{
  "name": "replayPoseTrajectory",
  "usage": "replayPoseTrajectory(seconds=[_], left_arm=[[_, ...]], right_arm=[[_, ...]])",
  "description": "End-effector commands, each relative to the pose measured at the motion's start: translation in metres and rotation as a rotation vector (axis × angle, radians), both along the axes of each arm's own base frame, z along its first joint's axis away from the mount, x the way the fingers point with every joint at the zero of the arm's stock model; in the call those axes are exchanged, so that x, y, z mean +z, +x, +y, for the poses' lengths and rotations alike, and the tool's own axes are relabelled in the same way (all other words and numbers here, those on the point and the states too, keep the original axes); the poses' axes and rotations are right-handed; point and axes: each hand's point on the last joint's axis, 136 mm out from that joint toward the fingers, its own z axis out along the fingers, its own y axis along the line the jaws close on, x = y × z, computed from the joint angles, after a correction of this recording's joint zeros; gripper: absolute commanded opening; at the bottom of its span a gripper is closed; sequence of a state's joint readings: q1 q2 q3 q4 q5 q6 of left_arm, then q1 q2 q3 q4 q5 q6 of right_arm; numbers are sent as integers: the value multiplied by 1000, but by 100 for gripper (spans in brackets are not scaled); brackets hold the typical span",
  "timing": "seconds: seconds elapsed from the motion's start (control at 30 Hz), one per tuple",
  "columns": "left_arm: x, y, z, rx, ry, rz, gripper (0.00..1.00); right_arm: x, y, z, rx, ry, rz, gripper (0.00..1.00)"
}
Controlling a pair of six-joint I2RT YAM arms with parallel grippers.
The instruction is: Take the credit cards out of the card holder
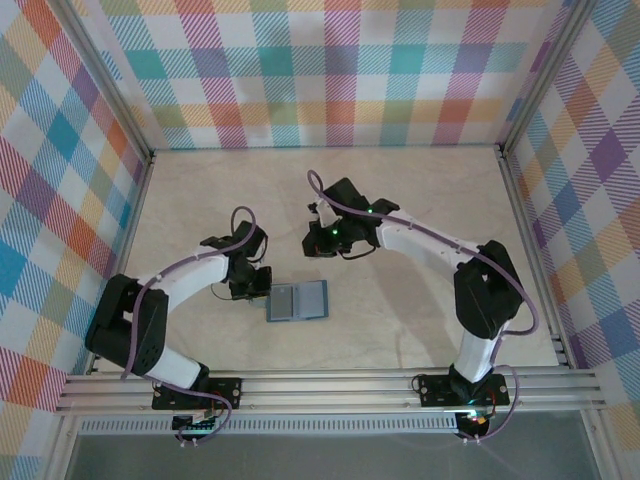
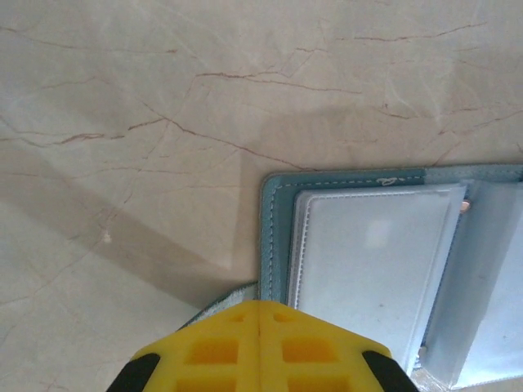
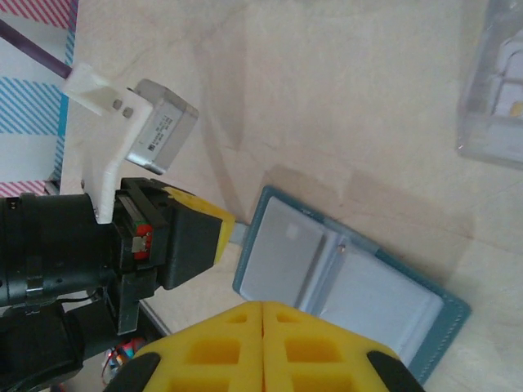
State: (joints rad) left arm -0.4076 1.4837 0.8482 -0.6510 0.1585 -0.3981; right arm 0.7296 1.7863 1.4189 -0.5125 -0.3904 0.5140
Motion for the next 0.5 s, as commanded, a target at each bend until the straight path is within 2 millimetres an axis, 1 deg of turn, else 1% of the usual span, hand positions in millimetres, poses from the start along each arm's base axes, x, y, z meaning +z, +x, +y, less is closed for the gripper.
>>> replayPoseTrajectory(seconds=[0.0, 0.1, 0.2, 0.33, 0.47], left_arm=[[1, -3, 11, 6, 25, -26, 5], [3, -6, 14, 9, 32, -36, 5], [9, -8, 15, 17, 18, -61, 5], [20, -7, 18, 24, 21, -96, 5], [25, -6, 21, 25, 39, -106, 5]], right_arm=[[-2, -11, 11, 25, 23, 46, 10], [0, -16, 17, 41, 29, 46, 10], [3, -21, 23, 58, 36, 41, 12], [7, -26, 28, 61, 51, 48, 13], [9, -29, 31, 64, 58, 46, 13]])
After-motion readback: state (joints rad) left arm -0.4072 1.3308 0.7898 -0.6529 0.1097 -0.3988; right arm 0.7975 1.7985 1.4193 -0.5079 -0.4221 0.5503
